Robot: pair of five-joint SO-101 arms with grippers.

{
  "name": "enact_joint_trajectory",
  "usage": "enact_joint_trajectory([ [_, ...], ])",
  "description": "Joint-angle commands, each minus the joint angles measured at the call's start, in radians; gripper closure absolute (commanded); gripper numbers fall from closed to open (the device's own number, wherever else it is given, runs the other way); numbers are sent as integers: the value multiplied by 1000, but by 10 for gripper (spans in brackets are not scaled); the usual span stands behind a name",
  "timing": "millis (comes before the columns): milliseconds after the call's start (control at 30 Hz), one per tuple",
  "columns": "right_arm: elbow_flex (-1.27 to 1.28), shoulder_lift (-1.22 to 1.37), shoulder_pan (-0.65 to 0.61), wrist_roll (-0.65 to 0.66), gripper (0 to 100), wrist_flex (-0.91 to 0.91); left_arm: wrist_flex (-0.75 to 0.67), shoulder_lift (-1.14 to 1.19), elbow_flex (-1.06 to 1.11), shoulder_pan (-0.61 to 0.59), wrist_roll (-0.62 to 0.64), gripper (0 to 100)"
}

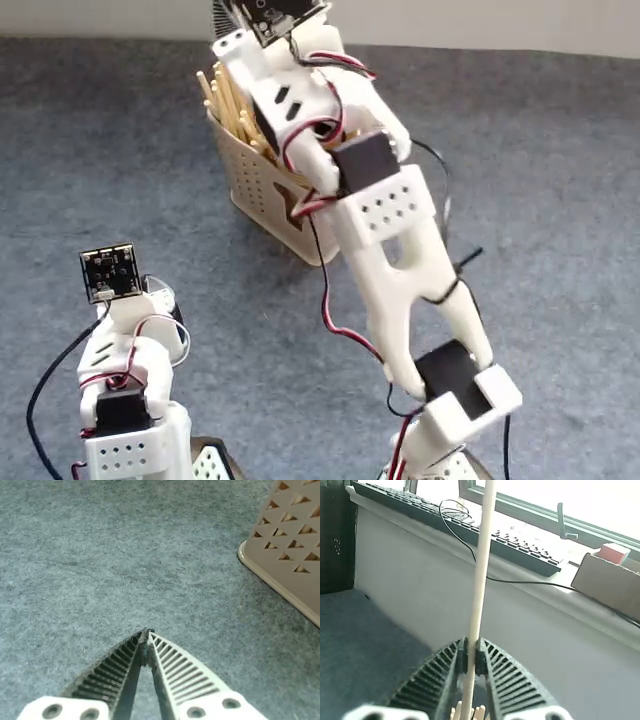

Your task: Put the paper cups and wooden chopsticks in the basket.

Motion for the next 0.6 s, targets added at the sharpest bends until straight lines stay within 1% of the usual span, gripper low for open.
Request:
enact_joint_trajectory([
  [0,21,28,-13,-11,994,-162,-18,-12,-10,12,-9,994],
  [100,54,59,-13,-11,994,-211,-18,-12,-10,12,-9,994],
  [267,97,73,-13,-11,991,-219,-18,-12,-10,12,-9,994],
  [333,116,71,-13,-12,954,-219,-18,-12,-10,12,-9,994],
  [400,128,71,-13,-15,884,-217,-18,-12,-10,12,-9,994],
  [433,133,71,-13,-37,857,-216,-18,-12,-10,12,-9,994],
  [500,136,68,-10,-87,849,-211,-18,-12,-10,12,-9,994],
  [567,131,51,-10,-98,850,-186,-18,-12,-10,12,-9,994],
])
